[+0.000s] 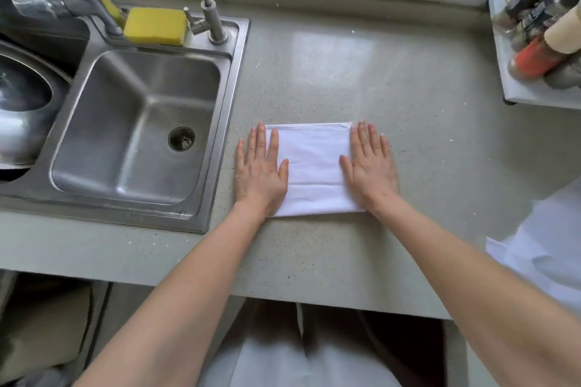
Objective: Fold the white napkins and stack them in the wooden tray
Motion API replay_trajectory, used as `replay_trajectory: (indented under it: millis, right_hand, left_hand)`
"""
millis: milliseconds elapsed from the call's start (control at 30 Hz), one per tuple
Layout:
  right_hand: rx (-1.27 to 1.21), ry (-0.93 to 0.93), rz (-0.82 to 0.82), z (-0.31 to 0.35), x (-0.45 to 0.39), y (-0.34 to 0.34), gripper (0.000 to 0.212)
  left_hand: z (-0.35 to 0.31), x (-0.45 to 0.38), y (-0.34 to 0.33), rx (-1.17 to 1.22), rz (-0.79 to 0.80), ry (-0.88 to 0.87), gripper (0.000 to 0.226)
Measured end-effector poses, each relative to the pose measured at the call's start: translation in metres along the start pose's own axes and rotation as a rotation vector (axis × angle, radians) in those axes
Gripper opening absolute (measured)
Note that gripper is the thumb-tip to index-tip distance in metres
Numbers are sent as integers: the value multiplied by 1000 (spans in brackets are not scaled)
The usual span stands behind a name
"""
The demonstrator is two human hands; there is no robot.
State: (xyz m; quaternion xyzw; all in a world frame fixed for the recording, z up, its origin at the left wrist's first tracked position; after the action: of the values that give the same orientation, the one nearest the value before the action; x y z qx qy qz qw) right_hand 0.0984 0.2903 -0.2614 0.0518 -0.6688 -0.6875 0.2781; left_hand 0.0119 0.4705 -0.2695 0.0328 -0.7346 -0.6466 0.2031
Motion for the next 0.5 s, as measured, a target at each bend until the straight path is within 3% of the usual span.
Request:
replay_trajectory:
  millis: [67,167,367,500]
  right_hand:
    - [-46,101,-115,40,21,8,59]
    - [-145,215,-58,88,42,-11,62]
    - [-19,104,46,21,60,-35,60]
    - [78,99,79,0,63,-21,66]
  left_hand:
    - [-1,0,1,-1,-9,4,64]
    - [-3,-3,0,2,7,10,62]
    - [-4,-1,0,-77,11,-27,64]
    - [-16,-2,10,-200,-51,-150,63]
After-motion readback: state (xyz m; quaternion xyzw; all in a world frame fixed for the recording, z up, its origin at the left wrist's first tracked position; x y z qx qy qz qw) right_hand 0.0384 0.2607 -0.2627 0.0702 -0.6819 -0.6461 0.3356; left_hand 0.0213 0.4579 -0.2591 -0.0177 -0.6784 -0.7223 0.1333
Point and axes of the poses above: each hand's wrist, its own x-axis away from the middle knuckle, its own y-axis out of the back of the hand, z = x × y, the point moved 9 cm from there along -x, towards the middle knuckle, and after that the axes turned 5 degrees about z, right-handed, at the moved point
